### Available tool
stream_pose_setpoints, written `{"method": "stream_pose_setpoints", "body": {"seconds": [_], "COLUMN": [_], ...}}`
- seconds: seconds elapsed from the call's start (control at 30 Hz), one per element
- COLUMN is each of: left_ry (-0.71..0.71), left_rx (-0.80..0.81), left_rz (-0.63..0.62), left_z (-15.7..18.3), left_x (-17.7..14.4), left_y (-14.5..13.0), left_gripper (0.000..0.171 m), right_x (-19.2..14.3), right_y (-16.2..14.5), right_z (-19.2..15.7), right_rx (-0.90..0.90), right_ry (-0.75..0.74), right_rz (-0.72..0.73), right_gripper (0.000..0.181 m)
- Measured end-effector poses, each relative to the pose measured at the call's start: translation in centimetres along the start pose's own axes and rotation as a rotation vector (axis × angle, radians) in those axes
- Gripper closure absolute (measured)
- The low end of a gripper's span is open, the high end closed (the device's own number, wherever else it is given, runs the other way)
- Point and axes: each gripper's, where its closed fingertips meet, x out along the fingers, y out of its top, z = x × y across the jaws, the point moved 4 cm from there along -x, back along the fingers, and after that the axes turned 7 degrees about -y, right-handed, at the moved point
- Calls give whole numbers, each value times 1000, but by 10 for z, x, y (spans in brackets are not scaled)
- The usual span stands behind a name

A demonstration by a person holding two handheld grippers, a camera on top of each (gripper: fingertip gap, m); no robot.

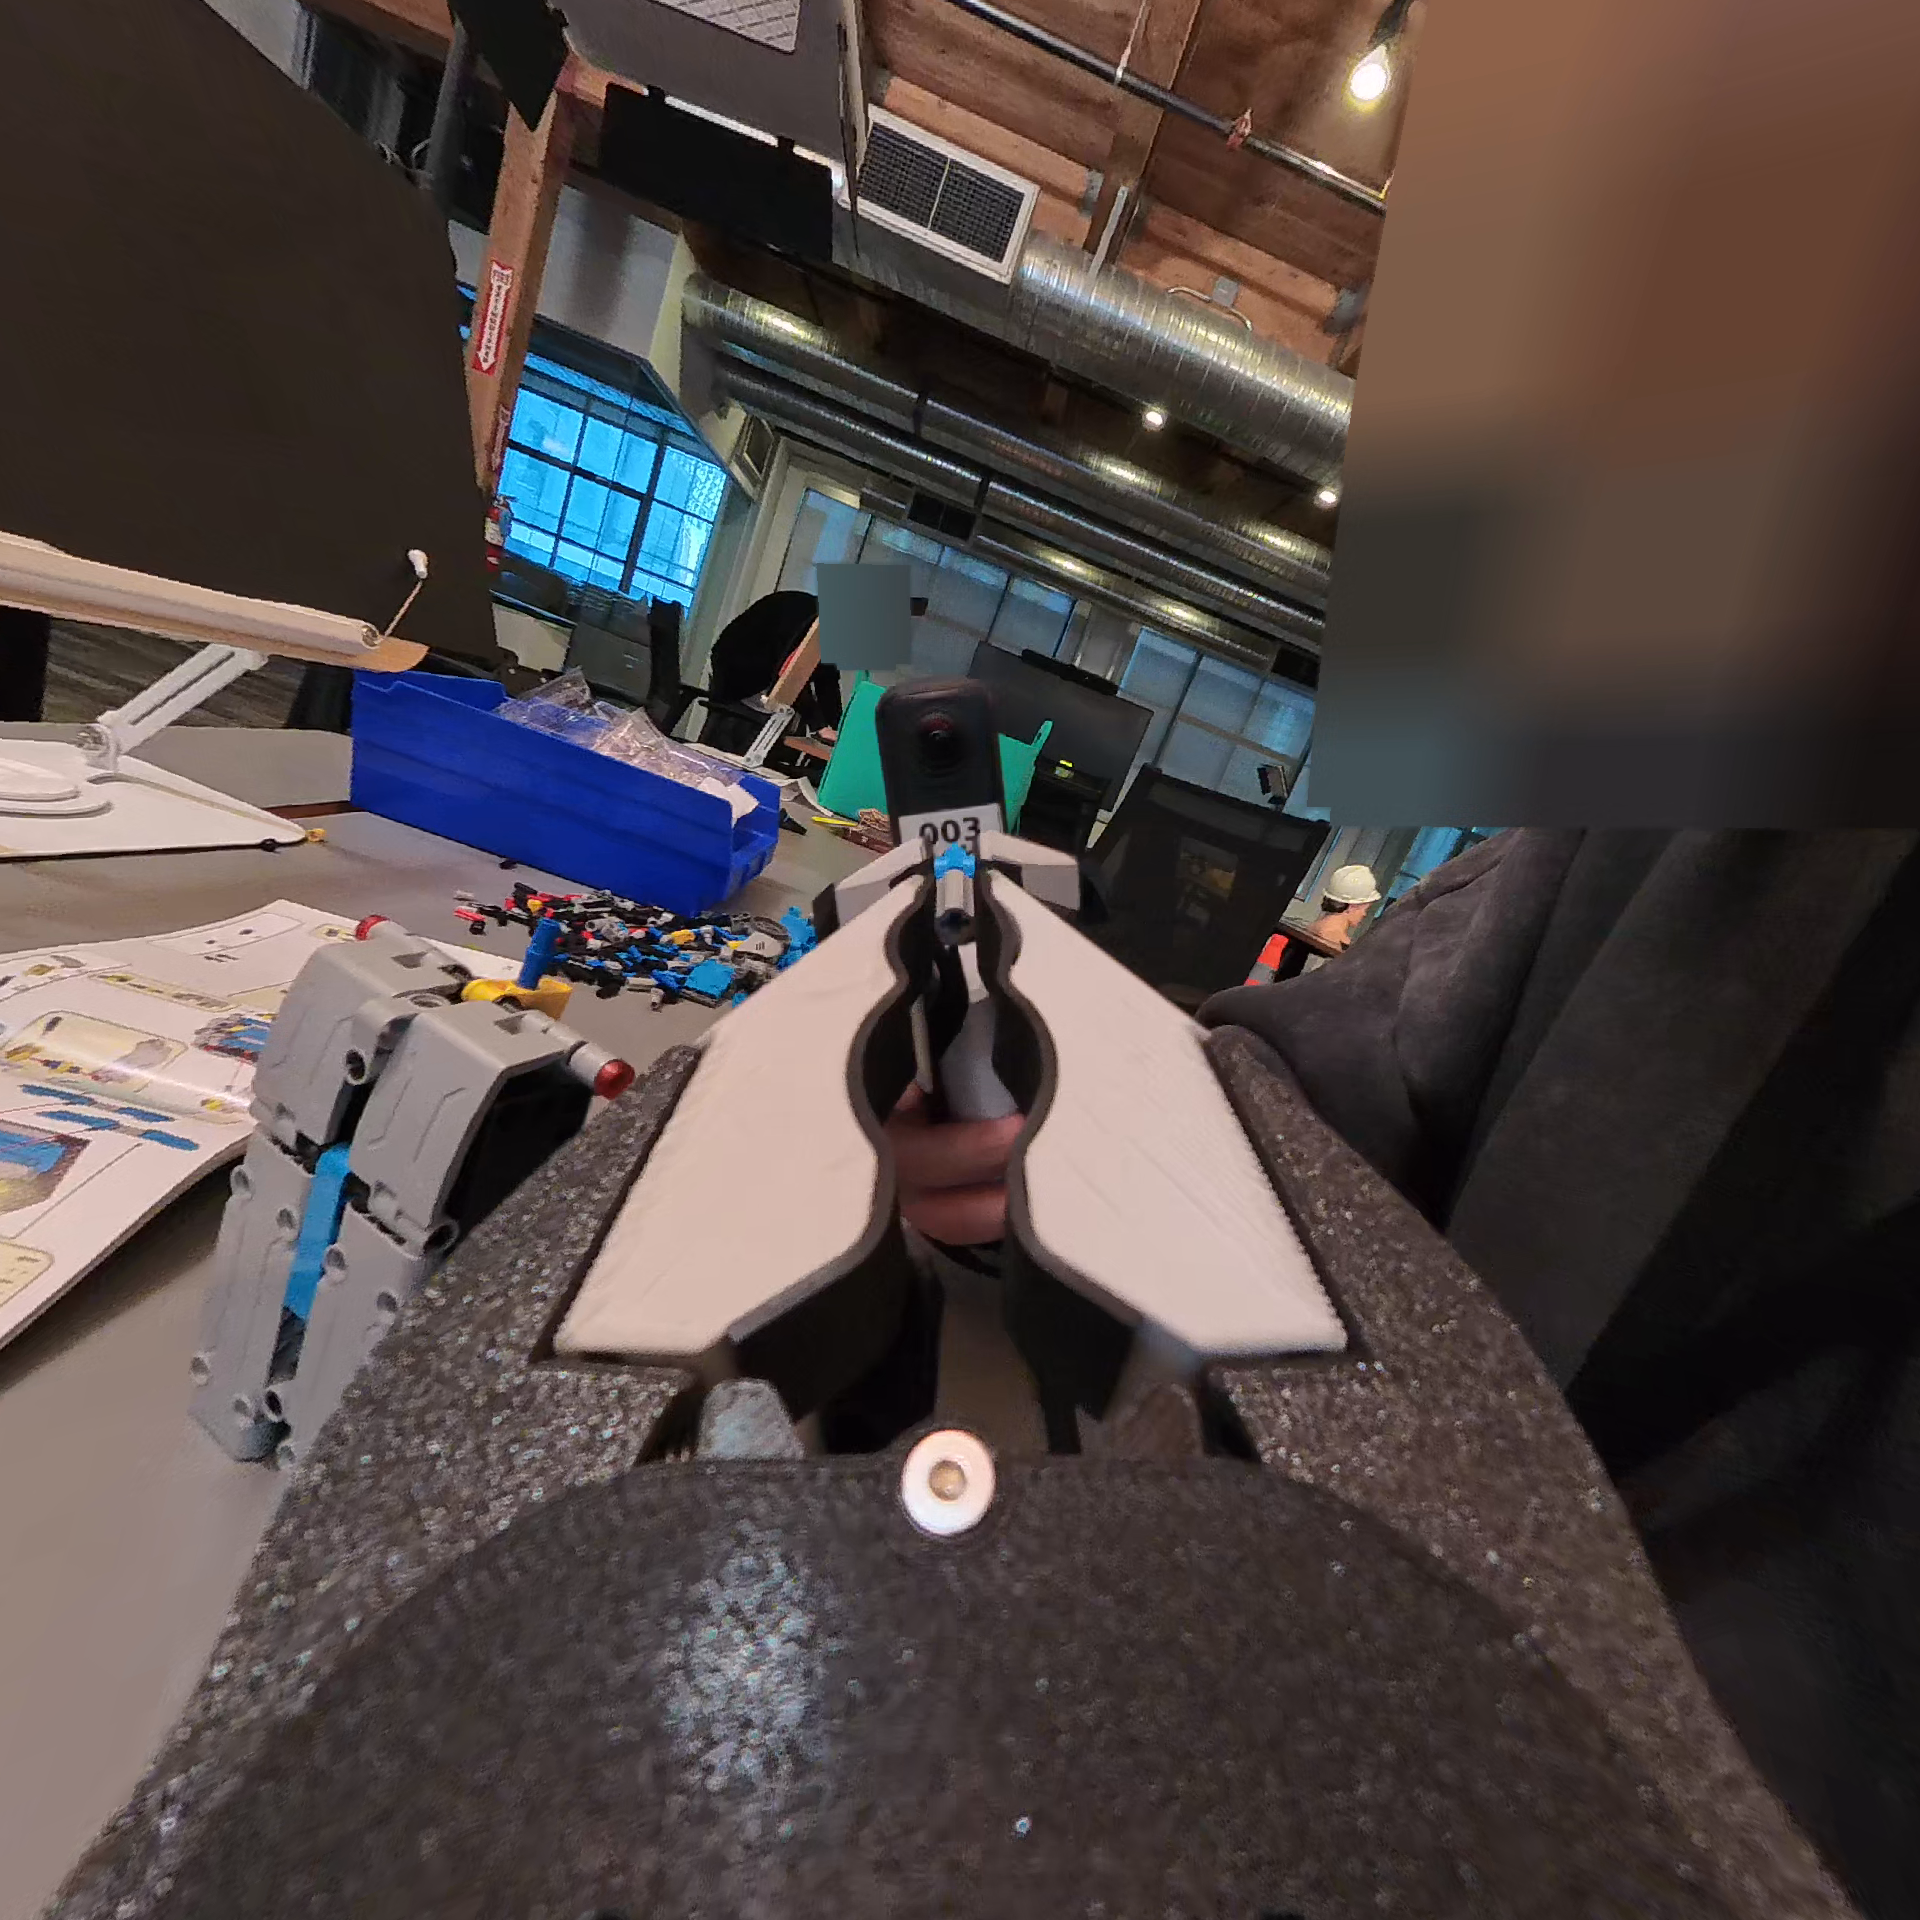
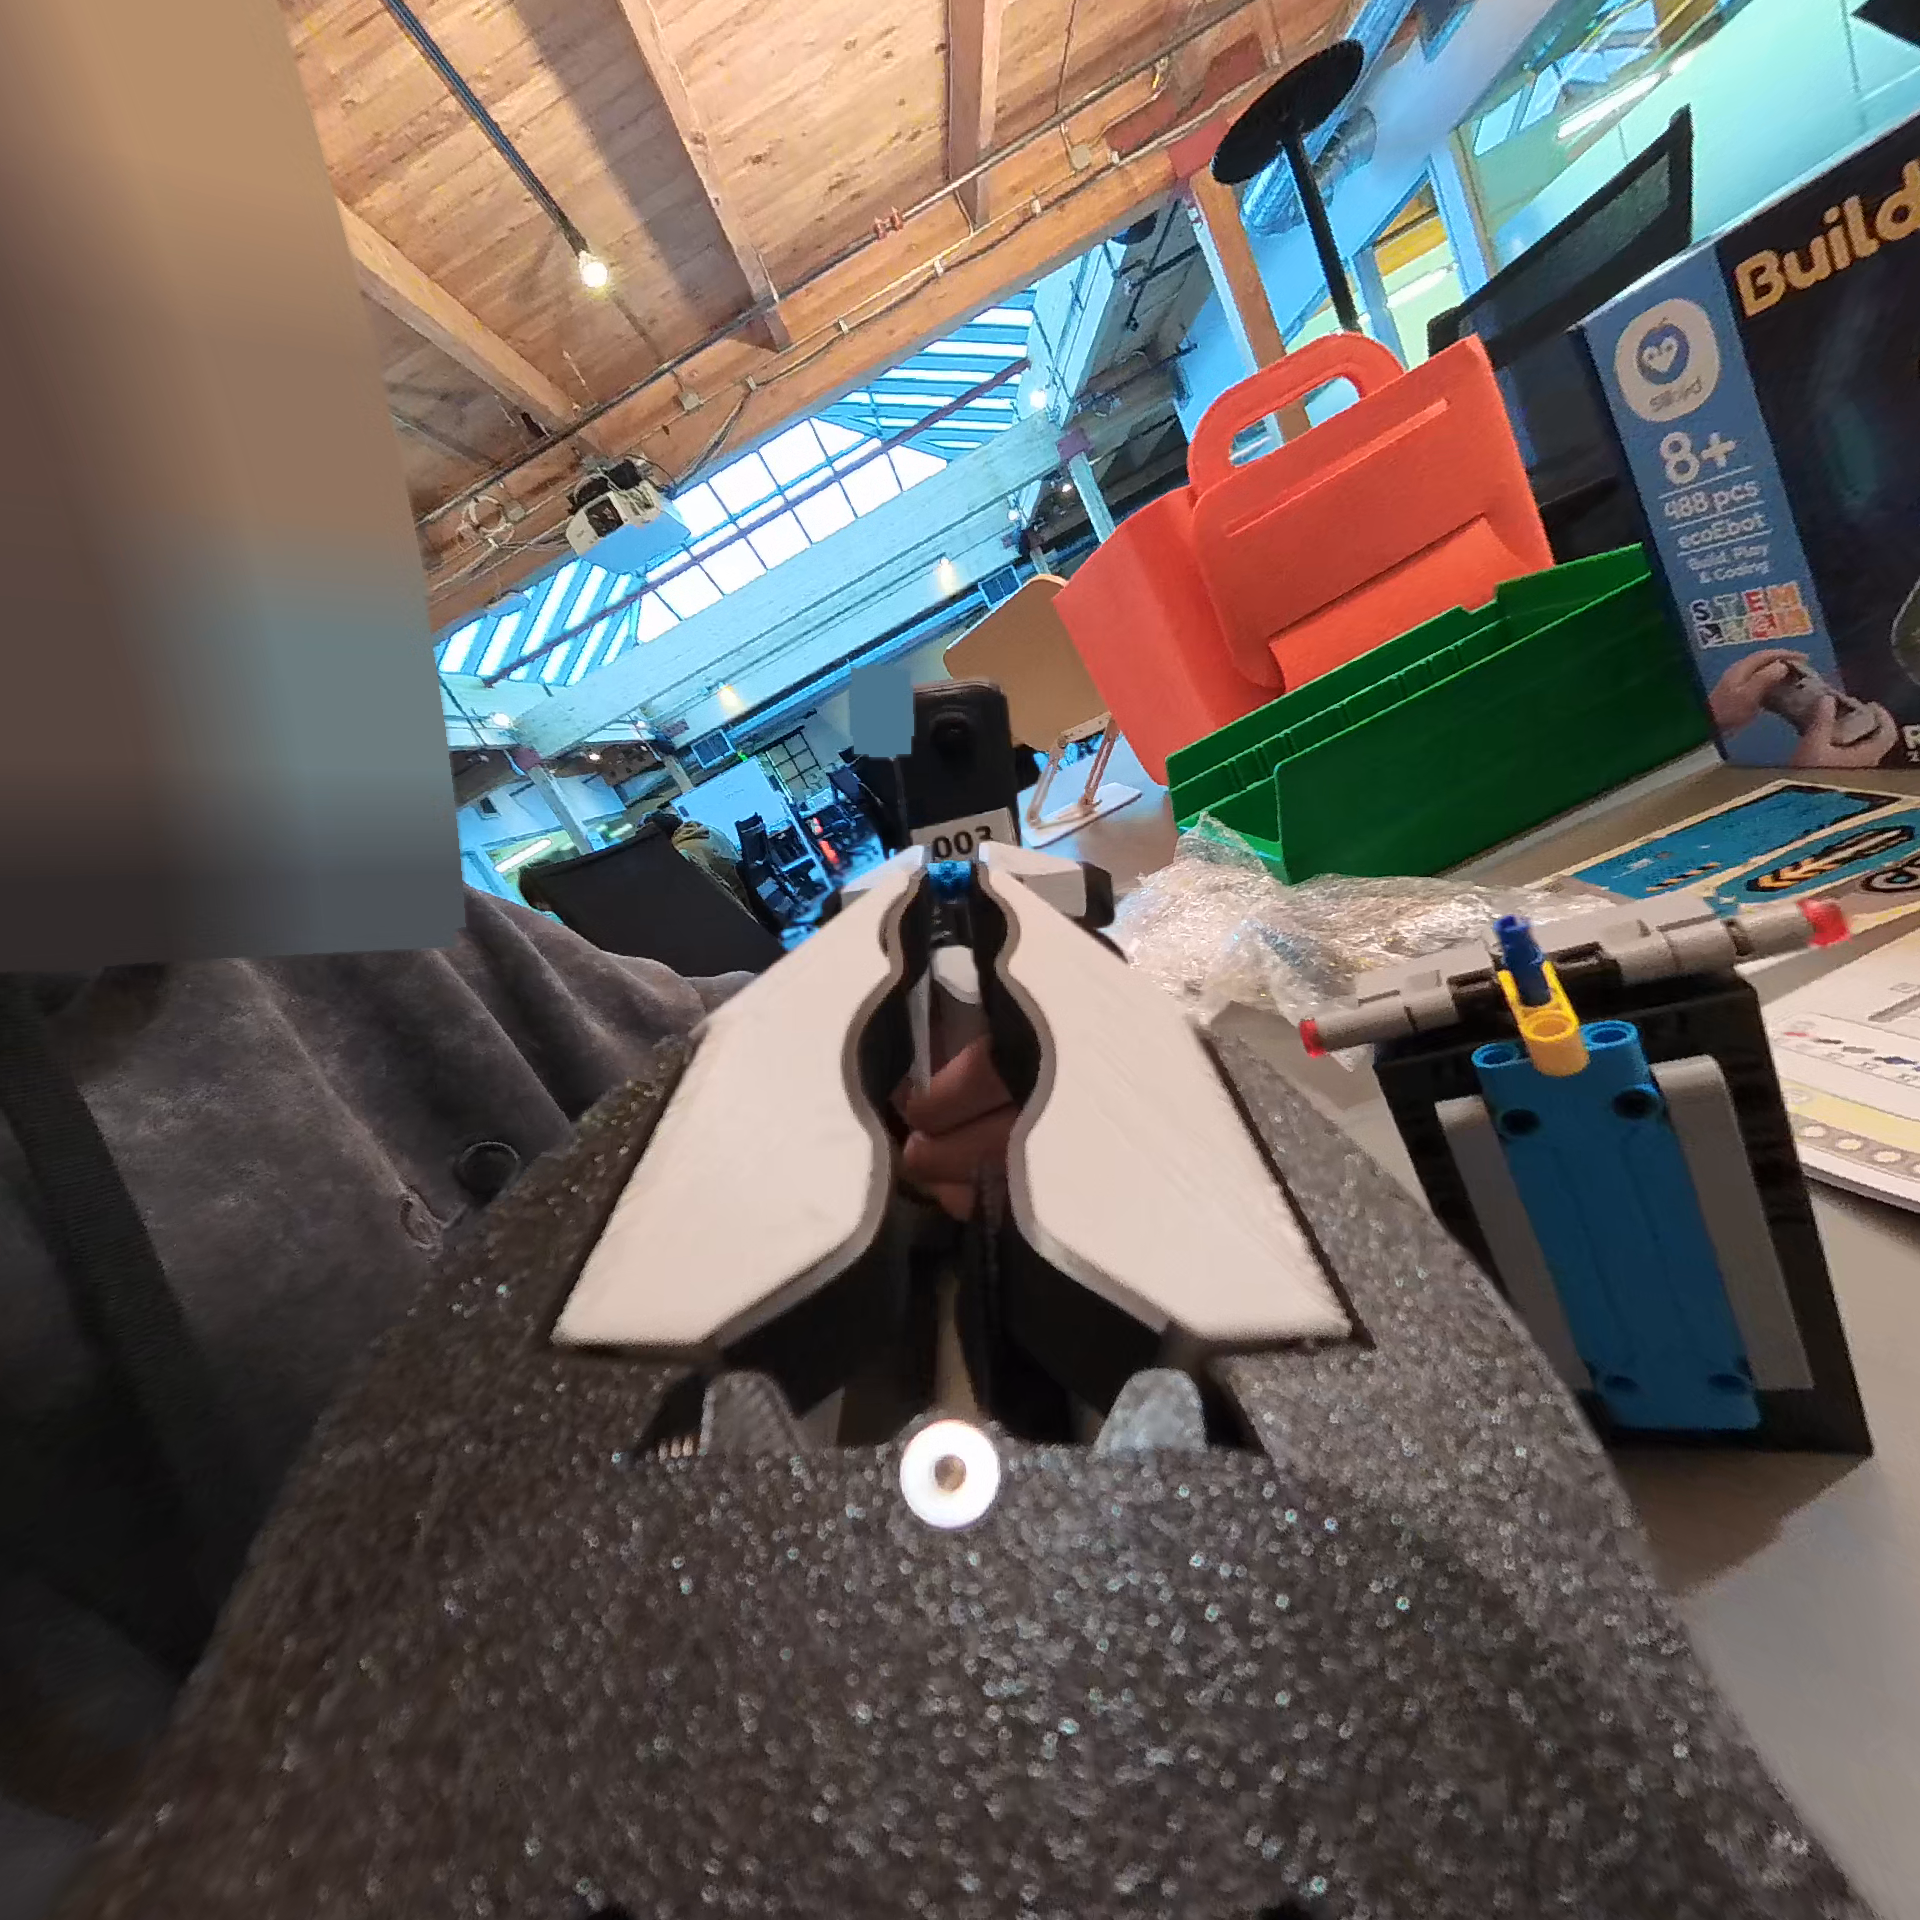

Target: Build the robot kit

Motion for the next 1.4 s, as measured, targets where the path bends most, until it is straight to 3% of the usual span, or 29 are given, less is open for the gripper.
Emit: {"method": "stream_pose_setpoints", "body": {"seconds": [0.77,1.2,1.4], "left_ry": [-20,-2,-52], "left_rx": [-57,25,-10], "left_rz": [-105,-126,-141], "left_z": [-5,-3,3], "left_x": [2,3,4], "left_y": [-12,-13,-11], "left_gripper": [165,165,165], "right_x": [-10,-11,-11], "right_y": [-6,-7,-5], "right_z": [6,6,0], "right_rx": [-67,-34,-41], "right_ry": [-9,20,67], "right_rz": [-141,-140,-137], "right_gripper": [174,174,173]}}
